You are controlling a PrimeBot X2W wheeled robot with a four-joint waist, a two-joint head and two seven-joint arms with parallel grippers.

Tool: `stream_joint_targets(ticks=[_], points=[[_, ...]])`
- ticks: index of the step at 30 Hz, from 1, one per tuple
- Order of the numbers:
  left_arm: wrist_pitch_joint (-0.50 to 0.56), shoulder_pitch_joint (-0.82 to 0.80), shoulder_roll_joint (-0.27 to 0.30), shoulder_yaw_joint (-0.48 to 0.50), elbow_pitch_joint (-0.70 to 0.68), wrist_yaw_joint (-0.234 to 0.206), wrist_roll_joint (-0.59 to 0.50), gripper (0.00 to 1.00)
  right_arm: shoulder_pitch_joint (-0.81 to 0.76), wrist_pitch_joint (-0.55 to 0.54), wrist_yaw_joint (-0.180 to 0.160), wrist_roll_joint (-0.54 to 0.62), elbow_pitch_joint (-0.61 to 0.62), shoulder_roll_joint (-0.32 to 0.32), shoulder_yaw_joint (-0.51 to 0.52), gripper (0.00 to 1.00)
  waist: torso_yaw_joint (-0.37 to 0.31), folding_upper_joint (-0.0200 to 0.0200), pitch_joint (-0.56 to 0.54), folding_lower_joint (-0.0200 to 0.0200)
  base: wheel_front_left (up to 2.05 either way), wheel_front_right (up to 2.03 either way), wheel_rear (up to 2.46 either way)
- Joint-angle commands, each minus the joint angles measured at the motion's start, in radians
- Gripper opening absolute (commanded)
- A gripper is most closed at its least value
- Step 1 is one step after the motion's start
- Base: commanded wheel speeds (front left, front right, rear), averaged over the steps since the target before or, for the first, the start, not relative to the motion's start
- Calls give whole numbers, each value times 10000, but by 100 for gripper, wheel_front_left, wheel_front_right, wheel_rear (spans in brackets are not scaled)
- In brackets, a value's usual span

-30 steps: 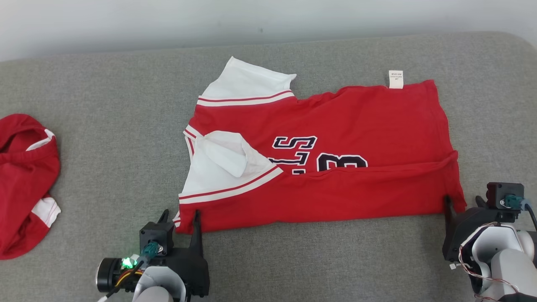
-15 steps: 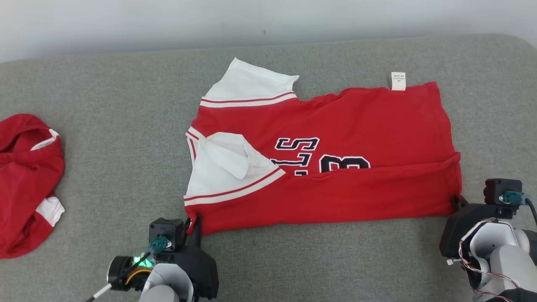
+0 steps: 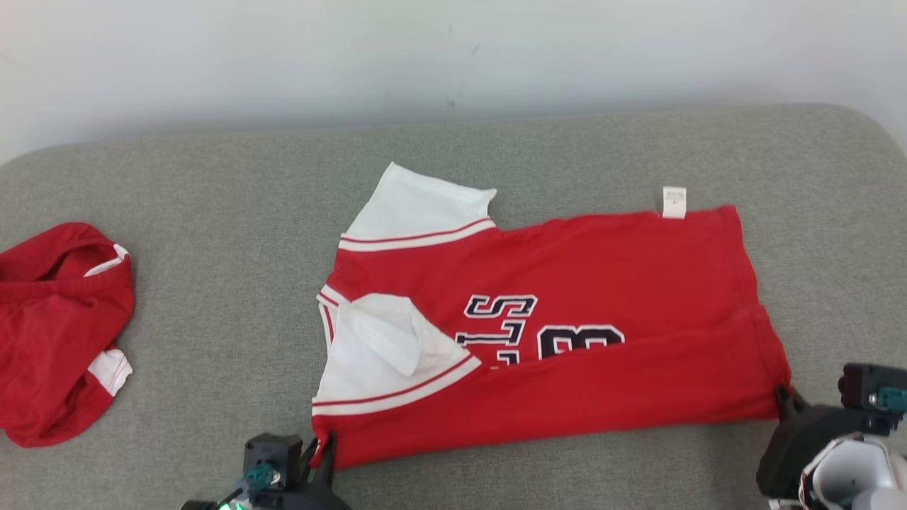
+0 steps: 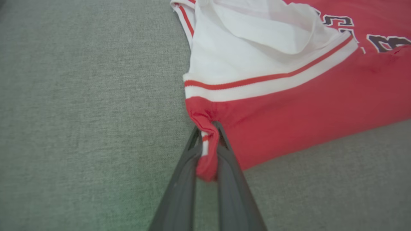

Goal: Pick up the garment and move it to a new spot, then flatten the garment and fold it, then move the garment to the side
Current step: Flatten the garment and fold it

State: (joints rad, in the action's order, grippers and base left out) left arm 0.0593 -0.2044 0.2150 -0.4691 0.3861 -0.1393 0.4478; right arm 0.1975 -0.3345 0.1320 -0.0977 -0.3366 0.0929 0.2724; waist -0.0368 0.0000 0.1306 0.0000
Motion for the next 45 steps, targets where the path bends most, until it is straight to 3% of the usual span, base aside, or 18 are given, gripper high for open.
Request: stream_joint_targets(ticks=[1, 14, 16, 17, 18, 27, 34, 45], points=[[39, 223, 136, 24, -89, -59, 88, 0, -262, -96, -28, -57, 178, -31, 35, 0, -47, 0, -112, 0, 0, 0, 0], [566, 1506, 463, -139, -832, -476, 208, 0, -1810, -1184, -28, 351, 1422, -298, 268, 0, -211, 0, -258, 0, 0, 0, 0], [598, 1536, 485, -157, -842, -504, 240, 4, -1827, -1143, -28, 423, 1432, -314, 211, 100, -206, 0, -282, 0, 0, 0, 0], [595, 1560, 494, -171, -855, -508, 237, 46, -1832, -1108, -28, 455, 1431, -318, 220, 100, -200, 0, -295, 0, 0, 0, 0], [592, 1579, 499, -186, -869, -513, 235, 100, -1832, -1042, -28, 490, 1434, -321, 242, 100, -194, 0, -309, 0, 0, 0, 0], [62, 1602, 695, 60, -1455, -704, 160, 100, -1546, -753, -28, 534, 1966, -289, 355, 100, -222, 0, -415, 0, 0, 0, 0], [-286, 568, 1050, 423, -2065, -627, -33, 100, -608, -1109, -28, 476, 2594, 77, 134, 100, -369, 0, -159, 0, 0, 0, 0], [513, -3339, 566, 628, -693, 175, 391, 100, 3040, -1786, -27, -47, 456, 761, -1107, 100, -1001, 0, 1463, 0, 0, 0, 0]])
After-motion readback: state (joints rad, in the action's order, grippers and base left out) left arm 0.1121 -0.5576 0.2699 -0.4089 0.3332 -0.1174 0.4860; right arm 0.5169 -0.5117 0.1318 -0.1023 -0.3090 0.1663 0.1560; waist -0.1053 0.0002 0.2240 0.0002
